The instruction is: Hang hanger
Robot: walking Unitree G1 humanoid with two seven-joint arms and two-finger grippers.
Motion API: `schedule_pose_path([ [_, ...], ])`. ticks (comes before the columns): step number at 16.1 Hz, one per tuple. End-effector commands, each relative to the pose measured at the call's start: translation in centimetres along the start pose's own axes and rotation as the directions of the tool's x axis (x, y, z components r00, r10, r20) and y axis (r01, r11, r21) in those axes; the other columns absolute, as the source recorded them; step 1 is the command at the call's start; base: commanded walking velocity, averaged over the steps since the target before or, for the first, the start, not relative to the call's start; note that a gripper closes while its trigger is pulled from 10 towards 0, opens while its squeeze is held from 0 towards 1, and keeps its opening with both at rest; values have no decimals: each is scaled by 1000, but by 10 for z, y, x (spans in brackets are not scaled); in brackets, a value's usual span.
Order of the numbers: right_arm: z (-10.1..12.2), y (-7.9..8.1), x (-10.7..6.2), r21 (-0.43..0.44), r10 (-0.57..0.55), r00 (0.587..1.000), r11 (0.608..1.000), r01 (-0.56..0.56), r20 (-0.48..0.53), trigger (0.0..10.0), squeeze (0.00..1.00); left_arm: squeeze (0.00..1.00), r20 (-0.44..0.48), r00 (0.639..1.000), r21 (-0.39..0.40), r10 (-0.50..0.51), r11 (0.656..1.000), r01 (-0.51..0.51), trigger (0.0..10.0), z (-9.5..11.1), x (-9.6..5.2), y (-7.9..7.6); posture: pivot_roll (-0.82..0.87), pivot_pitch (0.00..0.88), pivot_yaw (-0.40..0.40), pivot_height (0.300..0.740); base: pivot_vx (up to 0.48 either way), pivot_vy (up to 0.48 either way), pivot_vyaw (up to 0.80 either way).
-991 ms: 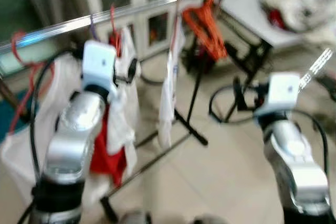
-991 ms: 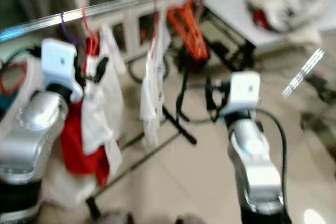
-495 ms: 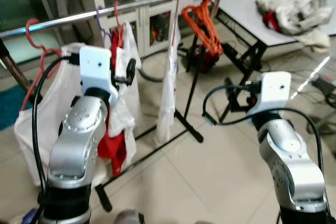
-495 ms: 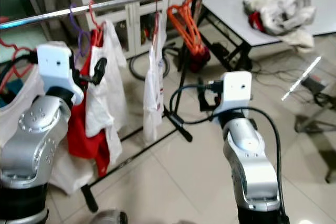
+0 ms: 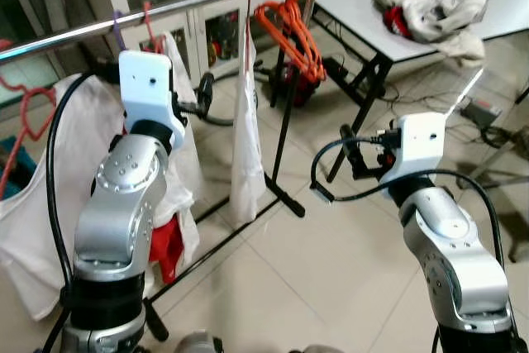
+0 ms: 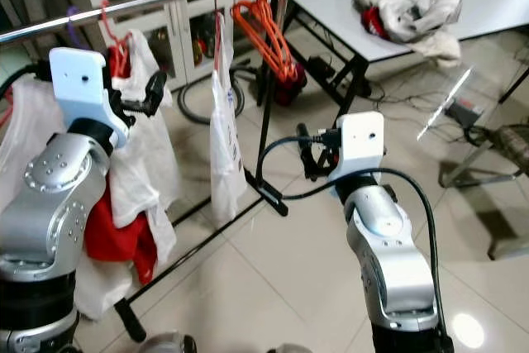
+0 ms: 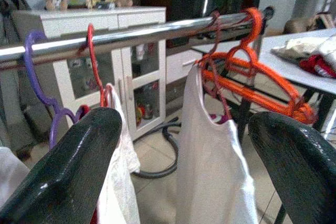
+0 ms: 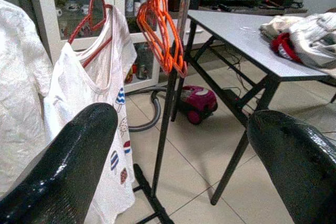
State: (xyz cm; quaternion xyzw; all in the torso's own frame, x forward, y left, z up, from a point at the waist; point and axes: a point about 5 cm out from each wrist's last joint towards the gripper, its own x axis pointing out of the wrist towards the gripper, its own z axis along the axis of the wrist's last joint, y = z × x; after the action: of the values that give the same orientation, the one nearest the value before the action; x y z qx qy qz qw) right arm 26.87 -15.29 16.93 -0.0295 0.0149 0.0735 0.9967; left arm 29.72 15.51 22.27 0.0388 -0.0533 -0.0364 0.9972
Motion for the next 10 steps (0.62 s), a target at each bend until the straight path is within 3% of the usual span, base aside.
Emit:
schedule_pose_path([
  [1,7,1,0,-2,7,1000,1000,-7,20,10000,0,0,6,1000,3,12,1000,-12,10000,4,2,2,3,67,-42,740,337,0,0],
  [7,9,1,2,-26,37,999,999,-36,25,10000,0,0,5,1000,11,28,1000,-28,10000,6,1,6,8,72,-47,740,334,0,0],
  [10,10,7,1,-56,80,996,995,-78,31,10000,0,0,6,999,23,51,998,-51,10000,7,-1,12,14,78,-49,740,331,0,800],
])
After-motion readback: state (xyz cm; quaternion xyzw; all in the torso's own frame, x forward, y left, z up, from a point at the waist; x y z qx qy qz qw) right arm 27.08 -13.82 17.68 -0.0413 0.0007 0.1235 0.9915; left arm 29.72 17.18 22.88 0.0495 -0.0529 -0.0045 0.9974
